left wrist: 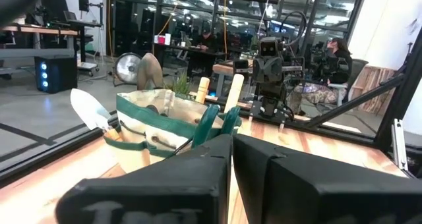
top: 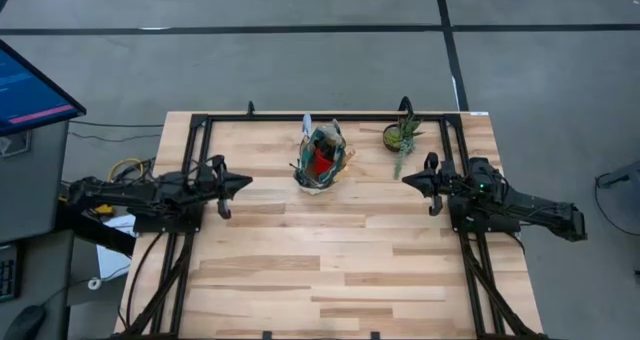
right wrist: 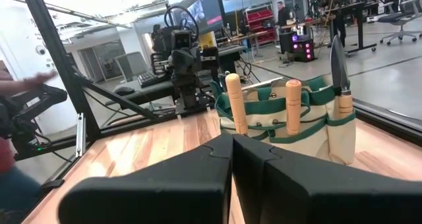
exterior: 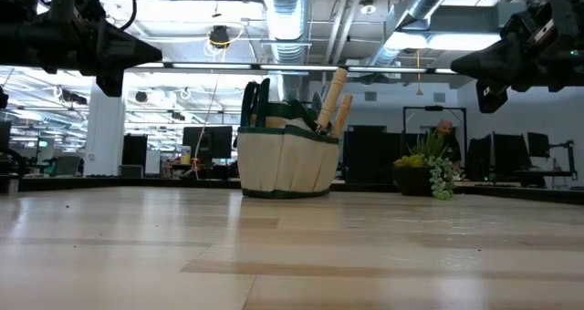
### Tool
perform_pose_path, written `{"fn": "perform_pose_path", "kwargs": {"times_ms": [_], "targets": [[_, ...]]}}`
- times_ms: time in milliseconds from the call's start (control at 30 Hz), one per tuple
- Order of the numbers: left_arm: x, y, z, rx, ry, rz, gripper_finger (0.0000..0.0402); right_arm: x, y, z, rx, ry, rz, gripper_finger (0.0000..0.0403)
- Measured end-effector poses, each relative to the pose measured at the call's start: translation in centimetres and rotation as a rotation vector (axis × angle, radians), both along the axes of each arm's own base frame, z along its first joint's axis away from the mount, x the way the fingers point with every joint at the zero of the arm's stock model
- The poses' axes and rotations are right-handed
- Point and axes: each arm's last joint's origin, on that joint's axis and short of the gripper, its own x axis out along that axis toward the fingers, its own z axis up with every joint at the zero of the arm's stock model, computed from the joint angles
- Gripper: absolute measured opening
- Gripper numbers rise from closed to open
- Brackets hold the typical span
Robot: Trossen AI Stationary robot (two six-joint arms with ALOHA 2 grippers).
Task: Pick & Place Garden tools in Gardening bag
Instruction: Return to Home Position
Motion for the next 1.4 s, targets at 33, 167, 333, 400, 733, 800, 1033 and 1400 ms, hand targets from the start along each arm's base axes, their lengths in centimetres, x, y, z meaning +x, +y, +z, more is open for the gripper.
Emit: {"fn": "perform_pose_path", "kwargs": {"times_ms": [33, 167, 333, 400, 733, 800, 1033, 1400], "targets": [[-0.04, 0.00, 0.10, -0.001, -0.011, 0.000, 0.0008, 0.00, 0.00, 0.00, 0.000, 0.000, 0.000, 0.0000], [-0.24, 0.01, -0.14, 0.000, 0.009, 0.000, 0.0008, 0.00, 0.00, -0.01, 0.000, 0.000, 0.000, 0.0000], [-0.76, 0.01, -0.08, 0.001, -0.010, -0.014, 0.0008, 0.01, 0.00, -0.02, 0.000, 0.001, 0.000, 0.0000], [-0.75, 0.01, -0.14, 0.001, -0.005, -0.017, 0.0008, 0.00, 0.00, -0.01, 0.000, 0.000, 0.000, 0.0000], [-0.76, 0.02, -0.06, 0.000, -0.013, -0.014, 0.0008, 0.00, 0.00, -0.01, 0.000, 0.000, 0.000, 0.0000], [-0.76, 0.02, -0.05, 0.000, -0.015, -0.014, 0.0008, 0.00, 0.00, -0.02, 0.000, 0.001, 0.000, 0.0000], [-0.68, 0.01, -0.08, 0.001, -0.009, -0.013, 0.0008, 0.00, 0.00, -0.02, 0.000, 0.001, 0.000, 0.0000], [-0.38, -0.01, -0.35, 0.002, 0.028, -0.013, 0.0008, 0.00, 0.00, -0.02, 0.000, 0.001, 0.000, 0.0000]]}}
